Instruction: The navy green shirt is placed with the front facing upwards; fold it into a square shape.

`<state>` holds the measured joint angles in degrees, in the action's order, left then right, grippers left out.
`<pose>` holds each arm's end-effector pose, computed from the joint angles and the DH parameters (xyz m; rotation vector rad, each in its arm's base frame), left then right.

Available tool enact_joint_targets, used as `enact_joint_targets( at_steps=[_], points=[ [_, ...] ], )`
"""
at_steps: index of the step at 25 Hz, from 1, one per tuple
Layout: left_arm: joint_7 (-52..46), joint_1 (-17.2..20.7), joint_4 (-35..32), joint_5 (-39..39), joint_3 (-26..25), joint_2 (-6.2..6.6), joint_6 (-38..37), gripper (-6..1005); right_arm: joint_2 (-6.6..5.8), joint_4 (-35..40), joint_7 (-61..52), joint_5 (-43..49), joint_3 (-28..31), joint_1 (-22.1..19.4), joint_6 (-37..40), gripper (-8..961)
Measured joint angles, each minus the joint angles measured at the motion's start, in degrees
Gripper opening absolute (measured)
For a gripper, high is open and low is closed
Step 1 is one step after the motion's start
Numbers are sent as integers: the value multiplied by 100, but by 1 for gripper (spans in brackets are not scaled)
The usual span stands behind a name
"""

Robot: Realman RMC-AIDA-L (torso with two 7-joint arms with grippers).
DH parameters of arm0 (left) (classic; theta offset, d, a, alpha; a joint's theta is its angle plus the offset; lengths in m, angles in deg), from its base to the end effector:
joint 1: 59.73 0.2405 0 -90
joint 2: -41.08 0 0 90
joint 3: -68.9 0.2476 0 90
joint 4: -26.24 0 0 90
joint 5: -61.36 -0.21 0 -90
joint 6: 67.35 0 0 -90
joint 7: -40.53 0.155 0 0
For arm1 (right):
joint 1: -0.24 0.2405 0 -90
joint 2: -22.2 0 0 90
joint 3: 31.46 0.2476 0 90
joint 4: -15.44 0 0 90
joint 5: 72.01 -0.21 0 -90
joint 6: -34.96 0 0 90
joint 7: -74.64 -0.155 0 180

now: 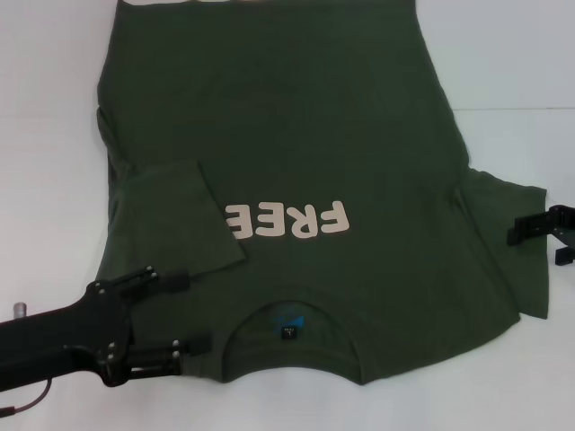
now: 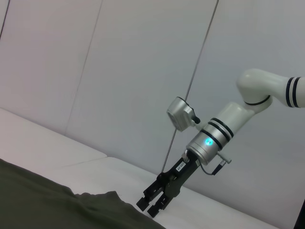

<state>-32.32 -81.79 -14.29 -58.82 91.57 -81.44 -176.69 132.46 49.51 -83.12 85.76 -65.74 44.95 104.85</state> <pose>-0.2719 0.2557 0.0125 -2.6767 -0.6423 -1.0100 0.3142 0.4035 0.0518 -1.7926 1.9020 0.0124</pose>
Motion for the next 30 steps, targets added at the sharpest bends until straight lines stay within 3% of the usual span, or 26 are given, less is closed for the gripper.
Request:
enact_joint_targets(
  at_steps=[30],
  points=[
    [8,-35,53,9,1,1,15,927,82,-130,0,-52,-29,33,-118,924]
  ],
)
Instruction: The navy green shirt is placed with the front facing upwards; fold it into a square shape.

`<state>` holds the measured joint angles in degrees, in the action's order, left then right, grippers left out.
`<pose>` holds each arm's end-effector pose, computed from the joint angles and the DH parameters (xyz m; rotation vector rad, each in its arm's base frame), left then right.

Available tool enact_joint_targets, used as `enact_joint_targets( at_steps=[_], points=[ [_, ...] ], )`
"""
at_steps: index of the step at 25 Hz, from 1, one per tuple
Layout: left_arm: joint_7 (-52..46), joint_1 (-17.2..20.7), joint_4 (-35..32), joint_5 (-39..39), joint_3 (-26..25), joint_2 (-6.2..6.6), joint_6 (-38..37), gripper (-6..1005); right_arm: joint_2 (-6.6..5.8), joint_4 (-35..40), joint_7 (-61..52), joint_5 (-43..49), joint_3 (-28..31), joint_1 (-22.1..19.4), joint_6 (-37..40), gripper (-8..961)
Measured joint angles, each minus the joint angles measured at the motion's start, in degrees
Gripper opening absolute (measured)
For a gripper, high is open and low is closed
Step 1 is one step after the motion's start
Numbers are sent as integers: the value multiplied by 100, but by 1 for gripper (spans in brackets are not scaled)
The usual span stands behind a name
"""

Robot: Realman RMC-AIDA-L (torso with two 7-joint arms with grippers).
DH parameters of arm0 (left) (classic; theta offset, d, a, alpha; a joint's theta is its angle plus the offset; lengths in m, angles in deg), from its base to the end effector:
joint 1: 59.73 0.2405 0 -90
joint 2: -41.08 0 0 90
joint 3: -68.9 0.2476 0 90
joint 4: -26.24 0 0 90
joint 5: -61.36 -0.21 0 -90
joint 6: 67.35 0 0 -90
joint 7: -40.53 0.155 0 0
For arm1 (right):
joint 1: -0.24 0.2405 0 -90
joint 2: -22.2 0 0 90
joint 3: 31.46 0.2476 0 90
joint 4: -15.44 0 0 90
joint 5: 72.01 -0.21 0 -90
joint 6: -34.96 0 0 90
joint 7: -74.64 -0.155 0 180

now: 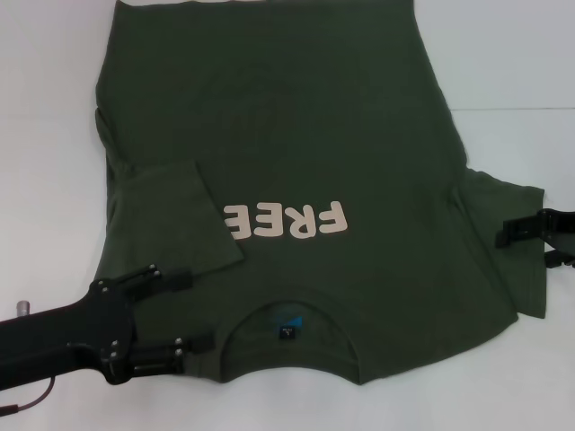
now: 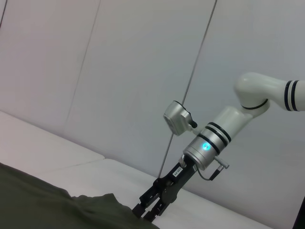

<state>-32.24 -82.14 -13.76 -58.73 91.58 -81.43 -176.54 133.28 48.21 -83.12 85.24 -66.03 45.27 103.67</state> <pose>-0.2703 0.2571 0.0112 -2.6778 -0.6412 -1.0189 0.3117 0.4029 0.0401 -1.8027 1.9153 0.0187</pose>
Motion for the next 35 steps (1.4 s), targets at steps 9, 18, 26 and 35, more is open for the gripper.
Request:
enact_joint_targets(
  at_steps=[9,18,26,35],
  points=[
    [0,0,1,19,0,0,4,926,8,-96,0,-224,-6,-21,-40,920],
    [0,0,1,31,0,0,4,926,10,-168,-2,-290,38,-14,-89,915],
    [0,0,9,31,-1,-13,4,926,-29,-206,-59,-500,43,-65,-72,912],
    [0,-6,10,31,-36,-18,3,926,-40,-128,-41,-494,13,-70,-47,741]
  ],
)
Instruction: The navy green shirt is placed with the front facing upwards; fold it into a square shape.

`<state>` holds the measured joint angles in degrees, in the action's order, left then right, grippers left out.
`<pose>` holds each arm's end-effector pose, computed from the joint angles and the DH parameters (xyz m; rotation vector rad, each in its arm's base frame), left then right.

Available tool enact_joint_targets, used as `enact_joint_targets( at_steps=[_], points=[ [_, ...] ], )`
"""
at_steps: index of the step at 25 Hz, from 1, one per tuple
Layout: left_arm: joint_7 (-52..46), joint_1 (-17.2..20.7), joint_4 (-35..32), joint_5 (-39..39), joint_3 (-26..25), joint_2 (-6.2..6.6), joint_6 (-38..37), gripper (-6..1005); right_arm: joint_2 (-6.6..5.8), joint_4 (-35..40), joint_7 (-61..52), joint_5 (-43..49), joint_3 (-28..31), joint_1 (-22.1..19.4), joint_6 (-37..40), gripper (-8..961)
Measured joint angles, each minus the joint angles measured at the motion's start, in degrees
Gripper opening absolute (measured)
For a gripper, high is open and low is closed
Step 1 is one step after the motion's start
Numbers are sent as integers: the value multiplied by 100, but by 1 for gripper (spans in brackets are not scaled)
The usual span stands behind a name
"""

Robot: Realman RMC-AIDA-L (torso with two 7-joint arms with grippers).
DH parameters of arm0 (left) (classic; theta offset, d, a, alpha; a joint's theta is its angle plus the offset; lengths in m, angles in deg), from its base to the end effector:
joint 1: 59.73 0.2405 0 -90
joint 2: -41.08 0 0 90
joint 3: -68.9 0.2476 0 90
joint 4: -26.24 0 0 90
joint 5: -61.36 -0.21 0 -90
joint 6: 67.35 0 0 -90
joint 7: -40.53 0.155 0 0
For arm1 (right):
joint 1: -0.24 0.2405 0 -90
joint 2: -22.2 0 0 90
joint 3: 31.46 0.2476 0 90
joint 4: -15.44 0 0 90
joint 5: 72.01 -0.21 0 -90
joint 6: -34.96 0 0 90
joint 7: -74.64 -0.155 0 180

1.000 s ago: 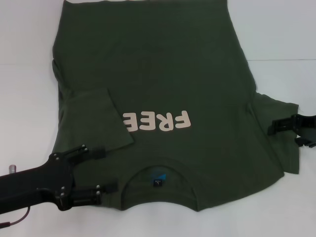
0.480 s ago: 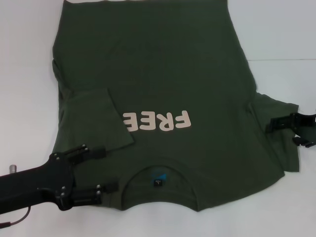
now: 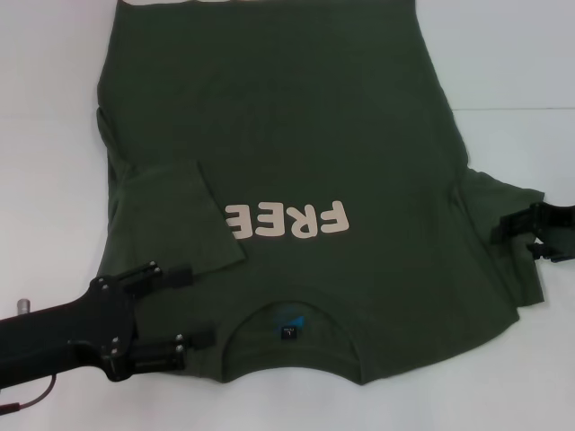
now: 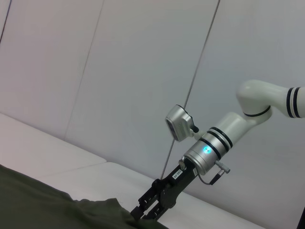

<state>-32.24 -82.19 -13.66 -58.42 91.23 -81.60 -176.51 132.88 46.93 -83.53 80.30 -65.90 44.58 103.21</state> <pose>-0.2695 0.2576 0.0111 -2.6668 -0.6416 -1.0311 0.3089 0.4035 0.0375 -1.7811 1.9754 0.1234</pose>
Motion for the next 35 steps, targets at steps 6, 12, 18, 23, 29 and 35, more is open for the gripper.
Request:
enact_joint_targets(
  at_steps=[6,12,18,23,29,35],
  points=[
    [0,-3,0,3,-9,0,0,925,-13,123,38,-8,-18,-1,53,527],
    [-5,-3,0,16,-13,-3,0,925,-17,172,73,15,-32,18,118,394],
    [-4,-3,-1,25,-18,-9,0,925,-28,172,115,21,-33,5,147,186],
    [-3,-11,-1,26,-18,-9,0,925,-31,176,166,25,-29,4,171,48],
    [-7,-12,-1,38,-18,-9,0,925,-31,179,230,11,-16,10,196,0],
    [-12,-6,-1,98,-18,-17,0,924,-49,186,270,-21,24,2,249,1]
  ],
)
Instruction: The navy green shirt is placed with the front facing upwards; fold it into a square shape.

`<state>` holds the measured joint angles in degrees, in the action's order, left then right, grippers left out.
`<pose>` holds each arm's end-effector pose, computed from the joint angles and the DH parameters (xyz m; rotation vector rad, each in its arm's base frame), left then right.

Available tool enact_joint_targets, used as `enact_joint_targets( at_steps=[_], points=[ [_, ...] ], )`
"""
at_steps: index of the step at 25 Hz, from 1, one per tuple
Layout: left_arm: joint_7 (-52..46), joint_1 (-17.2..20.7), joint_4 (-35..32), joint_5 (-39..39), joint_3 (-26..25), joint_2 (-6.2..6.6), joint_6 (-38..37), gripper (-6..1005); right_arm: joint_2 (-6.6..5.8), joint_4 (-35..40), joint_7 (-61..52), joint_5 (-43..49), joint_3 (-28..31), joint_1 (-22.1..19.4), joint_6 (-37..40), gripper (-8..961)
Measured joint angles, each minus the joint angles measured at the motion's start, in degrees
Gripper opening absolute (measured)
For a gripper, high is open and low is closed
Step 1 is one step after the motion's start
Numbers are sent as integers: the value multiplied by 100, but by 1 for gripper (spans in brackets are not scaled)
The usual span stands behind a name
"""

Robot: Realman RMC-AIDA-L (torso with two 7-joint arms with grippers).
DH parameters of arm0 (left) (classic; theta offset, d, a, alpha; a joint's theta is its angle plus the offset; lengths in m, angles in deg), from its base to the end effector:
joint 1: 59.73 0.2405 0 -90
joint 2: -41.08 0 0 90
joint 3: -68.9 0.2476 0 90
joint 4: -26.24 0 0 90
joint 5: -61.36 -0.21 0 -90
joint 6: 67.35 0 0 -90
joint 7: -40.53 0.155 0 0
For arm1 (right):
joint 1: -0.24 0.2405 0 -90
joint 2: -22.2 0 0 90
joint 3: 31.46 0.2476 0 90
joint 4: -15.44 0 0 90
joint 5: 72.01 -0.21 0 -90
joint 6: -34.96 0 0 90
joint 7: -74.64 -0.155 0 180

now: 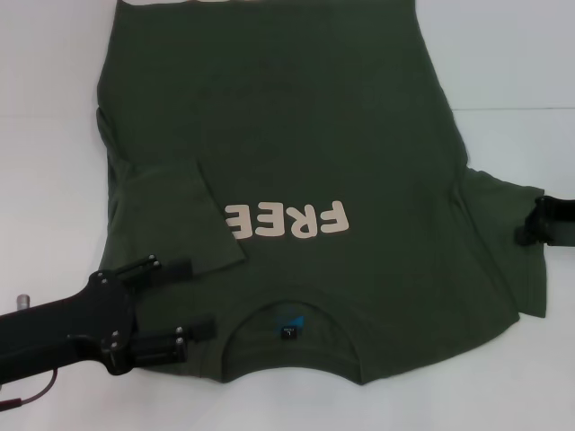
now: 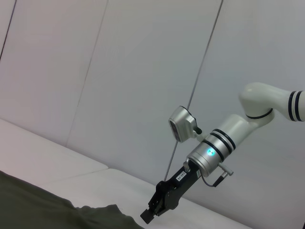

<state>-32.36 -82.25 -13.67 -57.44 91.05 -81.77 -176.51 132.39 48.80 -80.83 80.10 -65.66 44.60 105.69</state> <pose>-0.2676 0.2592 0.0121 -2.6494 -0.6359 -1.0518 0.3044 0.4049 0.0467 -1.8435 1.9253 0.1135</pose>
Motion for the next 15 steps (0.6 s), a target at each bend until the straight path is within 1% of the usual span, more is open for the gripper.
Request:
enact_joint_targets(
  at_steps=[4,10,12,15],
  points=[
    [-13,-7,0,0,0,0,0,924,-55,6,6,-135,5,-21,23,3],
    [-19,-7,7,0,0,-8,0,924,-211,21,15,-200,-44,3,350,5],
    [-20,-7,13,0,0,-9,-3,924,-243,78,17,-177,-46,14,469,6],
    [-21,-6,17,2,0,-10,-8,924,-252,266,17,-173,-48,-15,637,7]
  ],
)
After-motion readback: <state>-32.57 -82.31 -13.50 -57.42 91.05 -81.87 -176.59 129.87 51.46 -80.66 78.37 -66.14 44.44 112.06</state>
